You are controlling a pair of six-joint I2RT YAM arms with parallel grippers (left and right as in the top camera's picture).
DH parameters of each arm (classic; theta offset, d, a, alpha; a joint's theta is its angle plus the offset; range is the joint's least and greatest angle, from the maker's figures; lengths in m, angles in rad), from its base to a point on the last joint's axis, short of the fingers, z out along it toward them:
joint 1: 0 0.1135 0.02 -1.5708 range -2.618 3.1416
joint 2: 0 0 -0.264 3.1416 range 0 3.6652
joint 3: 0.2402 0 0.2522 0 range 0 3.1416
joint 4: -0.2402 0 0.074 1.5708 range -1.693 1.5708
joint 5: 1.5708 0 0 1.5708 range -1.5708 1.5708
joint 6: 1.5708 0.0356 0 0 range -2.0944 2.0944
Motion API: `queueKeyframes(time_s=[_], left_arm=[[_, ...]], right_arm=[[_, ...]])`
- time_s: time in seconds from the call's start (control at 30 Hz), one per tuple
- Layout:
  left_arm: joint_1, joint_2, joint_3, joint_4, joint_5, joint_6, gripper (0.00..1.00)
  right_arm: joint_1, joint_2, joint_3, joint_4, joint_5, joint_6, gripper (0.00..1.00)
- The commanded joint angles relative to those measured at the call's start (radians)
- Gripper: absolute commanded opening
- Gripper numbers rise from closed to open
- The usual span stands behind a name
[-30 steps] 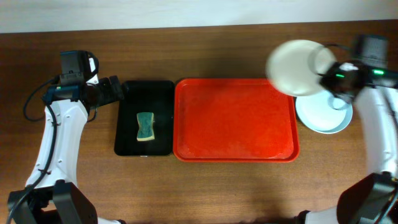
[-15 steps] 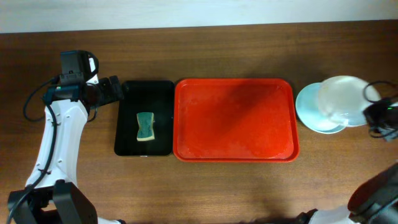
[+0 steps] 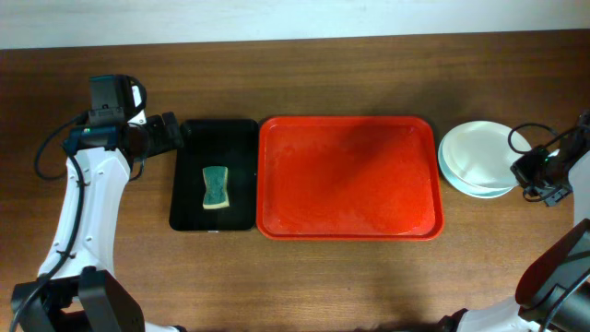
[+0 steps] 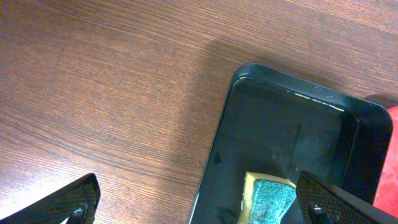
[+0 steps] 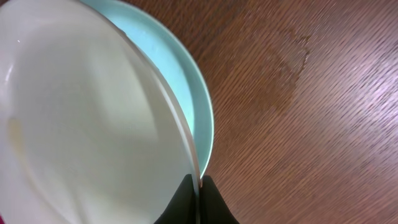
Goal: Clean dirty plates on tray and stack at the side
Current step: 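Carry the white plate right and stack it on the plate pile, then release the plate and pull the right gripper back over the red tray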
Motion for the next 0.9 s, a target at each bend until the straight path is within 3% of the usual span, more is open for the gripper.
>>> queueKeyframes(time_s=[0.0,0.07,0.13,0.2,0.23,0.3,0.33,0.43,0.63,0.8,0.83,0.87], left_arm=[[0.002,-0.004,0.010,0.000,-0.007,0.002,0.99],[0.002,-0.004,0.010,0.000,-0.007,0.002,0.99],[0.002,-0.004,0.010,0.000,-0.007,0.002,0.99],[0.002,-0.004,0.010,0.000,-0.007,0.002,0.99],[0.002,-0.004,0.010,0.000,-0.007,0.002,0.99],[0.002,-0.004,0.010,0.000,-0.007,0.002,0.99],[0.002,-0.004,0.010,0.000,-0.007,0.002,0.99],[0.002,-0.004,0.010,0.000,-0.007,0.002,0.99],[0.002,-0.004,0.010,0.000,-0.007,0.002,0.99],[0.002,-0.004,0.010,0.000,-0.007,0.002,0.99],[0.002,-0.004,0.010,0.000,-0.007,0.002,0.99],[0.002,-0.004,0.010,0.000,-0.007,0.002,0.99]], right_arm=[[0.000,0.002,0.001,0.018,0.036,-0.009,0.04],[0.000,0.002,0.001,0.030,0.036,-0.009,0.04],[0.000,0.002,0.001,0.033,0.036,-0.009,0.20],[0.000,0.002,0.000,0.032,0.035,-0.010,0.27],[0.000,0.002,0.000,0.029,0.035,-0.010,0.38],[0.000,0.002,0.000,0.018,0.035,-0.011,0.40],[0.000,0.002,0.000,0.008,0.034,-0.026,0.41],[0.002,0.002,0.000,-0.018,-0.103,-0.203,0.59],[0.130,0.002,0.000,-0.086,-0.307,-0.489,0.62],[0.344,0.002,0.000,-0.113,-0.306,-0.560,0.66],[0.379,0.002,0.000,-0.119,-0.305,-0.560,0.98],[0.420,0.002,0.000,-0.118,-0.299,-0.560,0.98]])
